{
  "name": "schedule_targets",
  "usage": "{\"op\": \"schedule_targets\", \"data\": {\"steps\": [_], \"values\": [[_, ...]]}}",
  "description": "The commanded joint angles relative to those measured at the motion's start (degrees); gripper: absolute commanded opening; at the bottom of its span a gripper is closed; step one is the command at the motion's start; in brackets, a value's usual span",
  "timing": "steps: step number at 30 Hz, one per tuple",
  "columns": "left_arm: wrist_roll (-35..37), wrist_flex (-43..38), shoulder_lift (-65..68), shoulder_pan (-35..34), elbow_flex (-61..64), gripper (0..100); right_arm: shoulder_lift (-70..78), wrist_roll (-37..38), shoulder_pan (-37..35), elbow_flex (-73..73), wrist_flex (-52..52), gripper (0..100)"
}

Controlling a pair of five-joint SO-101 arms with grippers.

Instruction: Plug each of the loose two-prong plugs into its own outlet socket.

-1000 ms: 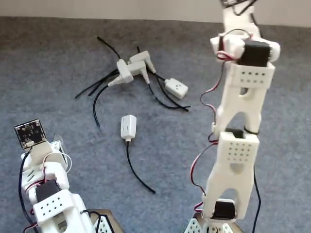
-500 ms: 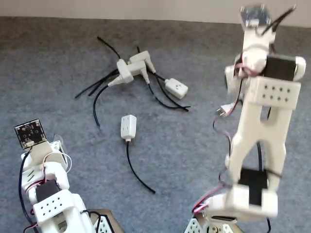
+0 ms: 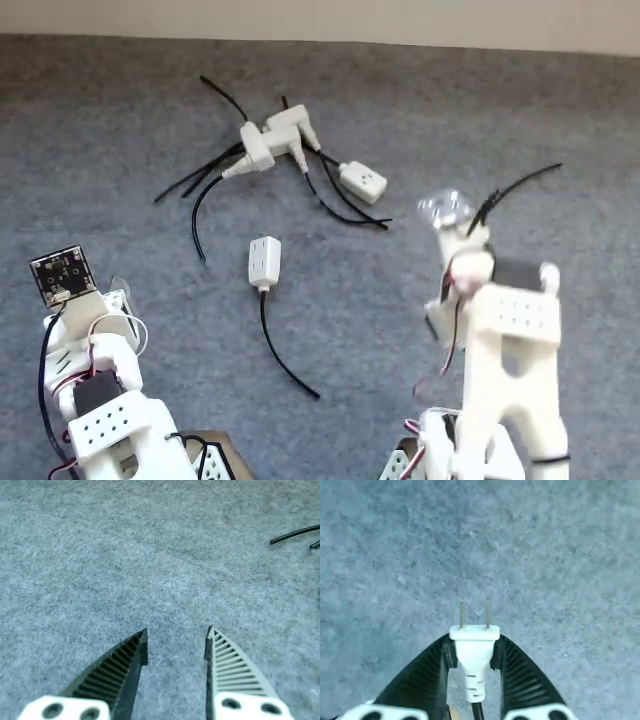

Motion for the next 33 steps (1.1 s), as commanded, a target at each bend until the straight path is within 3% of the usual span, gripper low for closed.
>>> {"op": "schedule_targets", "data": {"steps": [1,5,9,17,24,33], "values": [[-0.1,-0.7,-0.7,1.2,-0.8,20,-7.3,0.7,0.9,14.3,-11.4,0.6],[-0.1,-0.7,-0.7,1.2,-0.8,20,-11.4,0.7,1.2,25.3,-18.5,0.6],[-0.1,-0.7,-0.7,1.2,-0.8,20,-11.6,0.7,3.6,26.8,-19.0,2.5],[-0.1,-0.7,-0.7,1.2,-0.8,20,-12.1,0.9,9.3,24.7,-15.6,27.2],[-0.1,-0.7,-0.7,1.2,-0.8,20,-11.9,0.9,10.1,15.0,-7.1,27.5],[-0.1,-0.7,-0.7,1.1,-0.8,20,-11.6,7.7,15.4,22.8,-19.4,27.5]]}}
